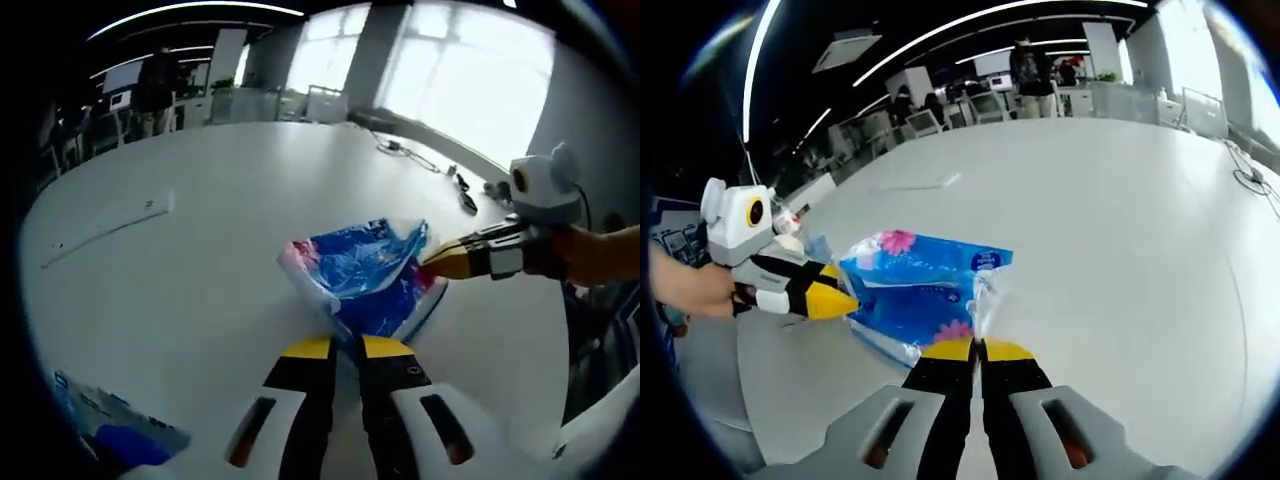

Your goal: Arrange the tabletop items into an orderly group along one side of the table until the central work area is clear of visible clutter.

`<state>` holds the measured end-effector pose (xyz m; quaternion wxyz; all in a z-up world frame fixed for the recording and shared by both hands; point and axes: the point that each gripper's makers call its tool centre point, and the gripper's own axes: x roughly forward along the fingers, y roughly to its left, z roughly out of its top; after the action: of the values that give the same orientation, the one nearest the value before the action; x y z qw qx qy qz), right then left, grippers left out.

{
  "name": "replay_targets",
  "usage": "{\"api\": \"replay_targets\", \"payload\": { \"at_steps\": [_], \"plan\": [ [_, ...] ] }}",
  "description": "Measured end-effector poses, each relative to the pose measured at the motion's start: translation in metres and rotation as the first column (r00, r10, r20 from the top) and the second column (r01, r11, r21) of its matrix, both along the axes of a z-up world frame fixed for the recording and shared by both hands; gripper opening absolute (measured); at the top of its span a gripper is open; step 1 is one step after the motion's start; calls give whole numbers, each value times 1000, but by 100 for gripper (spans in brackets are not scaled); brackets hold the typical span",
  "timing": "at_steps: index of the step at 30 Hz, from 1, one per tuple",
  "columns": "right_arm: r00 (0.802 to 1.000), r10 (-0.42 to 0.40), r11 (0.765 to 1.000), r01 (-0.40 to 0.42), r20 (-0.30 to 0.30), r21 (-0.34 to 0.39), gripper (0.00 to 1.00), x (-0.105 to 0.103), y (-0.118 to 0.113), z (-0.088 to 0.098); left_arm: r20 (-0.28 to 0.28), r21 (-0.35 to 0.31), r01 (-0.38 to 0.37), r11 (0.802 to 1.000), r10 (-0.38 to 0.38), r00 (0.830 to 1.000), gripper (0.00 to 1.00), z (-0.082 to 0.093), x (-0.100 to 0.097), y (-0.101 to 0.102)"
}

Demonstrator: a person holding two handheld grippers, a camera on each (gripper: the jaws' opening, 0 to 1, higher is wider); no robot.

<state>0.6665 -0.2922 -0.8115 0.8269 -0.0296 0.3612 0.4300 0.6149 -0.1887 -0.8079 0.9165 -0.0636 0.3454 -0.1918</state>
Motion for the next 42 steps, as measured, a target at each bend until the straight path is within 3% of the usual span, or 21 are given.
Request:
{"api": "replay_targets", "payload": {
  "at_steps": [21,42],
  "plan": [
    [998,-59,997,59,-14,-50,0,20,-26,-12,-31,5,55,998,-55,998,3,-10,28,-26],
    [998,-64,997,63,-23,-51,0,21,-21,-17,-71,-10,20,1000,-21,997,3,-19,32,-17]
  ]
}}
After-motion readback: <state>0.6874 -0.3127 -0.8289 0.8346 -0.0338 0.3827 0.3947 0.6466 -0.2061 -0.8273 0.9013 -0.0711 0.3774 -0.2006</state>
